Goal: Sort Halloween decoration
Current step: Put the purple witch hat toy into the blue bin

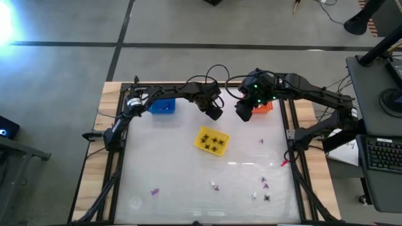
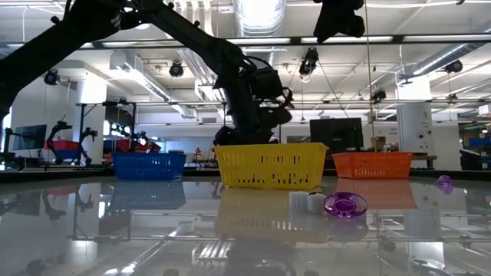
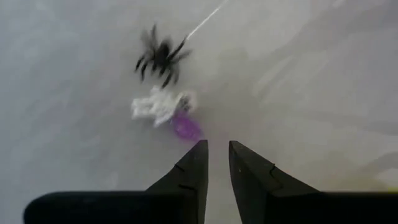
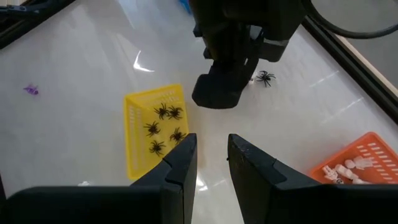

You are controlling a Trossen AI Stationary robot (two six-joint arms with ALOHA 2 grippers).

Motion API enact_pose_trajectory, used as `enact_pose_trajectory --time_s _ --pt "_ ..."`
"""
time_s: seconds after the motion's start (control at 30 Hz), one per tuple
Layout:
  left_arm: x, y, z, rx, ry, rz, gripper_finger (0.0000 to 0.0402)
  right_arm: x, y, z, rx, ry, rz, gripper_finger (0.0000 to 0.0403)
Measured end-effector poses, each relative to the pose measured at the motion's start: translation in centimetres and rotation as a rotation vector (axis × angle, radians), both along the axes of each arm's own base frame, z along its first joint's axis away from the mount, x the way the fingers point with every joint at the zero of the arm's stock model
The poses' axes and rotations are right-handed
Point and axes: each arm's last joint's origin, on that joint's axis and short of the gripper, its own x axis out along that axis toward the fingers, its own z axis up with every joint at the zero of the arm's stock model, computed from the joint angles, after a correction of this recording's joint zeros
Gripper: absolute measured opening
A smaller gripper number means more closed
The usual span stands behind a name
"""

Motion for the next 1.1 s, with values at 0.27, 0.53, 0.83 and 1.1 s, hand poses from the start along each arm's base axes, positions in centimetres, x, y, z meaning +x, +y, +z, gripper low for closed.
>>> enact_pose_trajectory --time_s 0.27,0.53,0.83,1.1 --pt "0.2 0.0 -2.3 -0.024 0.064 0.011 0.0044 0.0 0.0 0.0 0.009 0.003 -0.007 0.0082" --pt "0.4 0.0 -0.8 -0.011 0.105 -0.061 0.0038 -0.1 0.0 -0.1 0.003 0.011 0.002 0.0082" --pt "1.4 0.7 2.7 0.040 0.026 -0.086 0.0073 -0.1 0.0 -0.1 0.003 0.013 0.002 0.0082" --pt "1.0 0.7 2.3 0.022 0.063 -0.083 0.0121 -0.1 0.0 -0.1 0.003 0.014 0.002 0.0082"
